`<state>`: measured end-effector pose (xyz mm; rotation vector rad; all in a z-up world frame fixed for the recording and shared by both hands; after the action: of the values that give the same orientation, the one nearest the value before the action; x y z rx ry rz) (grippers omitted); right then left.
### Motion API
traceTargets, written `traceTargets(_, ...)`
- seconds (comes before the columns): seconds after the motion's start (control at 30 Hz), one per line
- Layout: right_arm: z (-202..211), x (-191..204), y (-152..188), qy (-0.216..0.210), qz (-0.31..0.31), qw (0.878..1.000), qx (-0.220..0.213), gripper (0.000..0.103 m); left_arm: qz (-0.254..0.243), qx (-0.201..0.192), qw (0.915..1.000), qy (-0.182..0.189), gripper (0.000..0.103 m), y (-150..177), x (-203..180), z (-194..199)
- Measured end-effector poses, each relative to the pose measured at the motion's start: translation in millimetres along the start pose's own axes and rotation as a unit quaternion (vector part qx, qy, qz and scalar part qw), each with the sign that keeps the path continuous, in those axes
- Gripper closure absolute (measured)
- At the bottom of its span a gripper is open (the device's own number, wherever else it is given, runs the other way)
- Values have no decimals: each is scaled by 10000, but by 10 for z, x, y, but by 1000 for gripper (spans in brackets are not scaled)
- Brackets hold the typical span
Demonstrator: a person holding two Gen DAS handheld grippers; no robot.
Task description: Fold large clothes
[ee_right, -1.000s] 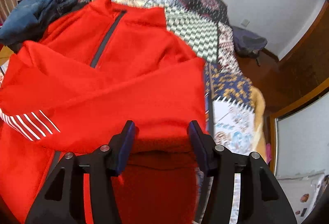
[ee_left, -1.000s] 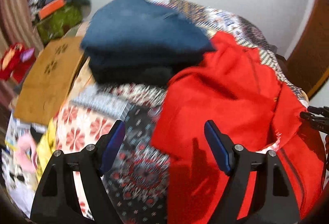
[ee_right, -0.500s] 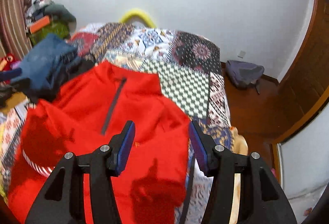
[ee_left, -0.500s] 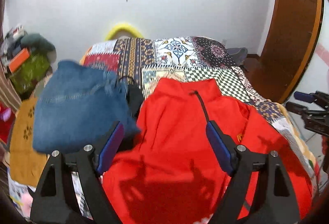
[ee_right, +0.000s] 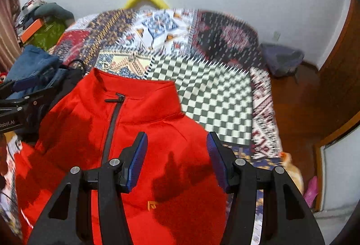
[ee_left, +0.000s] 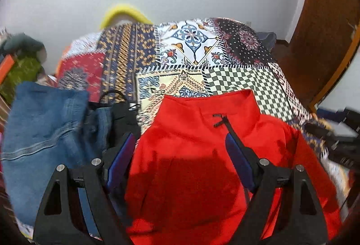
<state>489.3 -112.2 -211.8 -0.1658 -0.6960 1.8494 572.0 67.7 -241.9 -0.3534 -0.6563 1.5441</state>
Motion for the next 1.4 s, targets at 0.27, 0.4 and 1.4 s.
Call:
traceTargets(0.27, -695, -1, -202, -768, -515, 9954, 239, 53, 476, 597, 9967, 268, 21, -68, -11, -801)
traceTargets(0.4, -967, -45, -249, -1143, -965, 9883, 285, 53, 751, 847, 9926, 431, 21, -9, 11, -1107)
traceTargets(1.4, 102, 172, 68, -1051, -555, 9920, -435, 95, -49, 135, 9950, 990, 93, 182, -244, 283)
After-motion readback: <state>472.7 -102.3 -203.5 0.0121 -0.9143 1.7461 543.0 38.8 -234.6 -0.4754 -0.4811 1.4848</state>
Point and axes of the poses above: each gripper's, at about its wrist camera, not at the fingertips, and z roughly against the way its jaws point, x to its left, y to its underside, the point moved 7 cm from there along -z, roughly the way its jaws point, and after that the axes turned 10 degrees about -y, right-handed, at the moved point
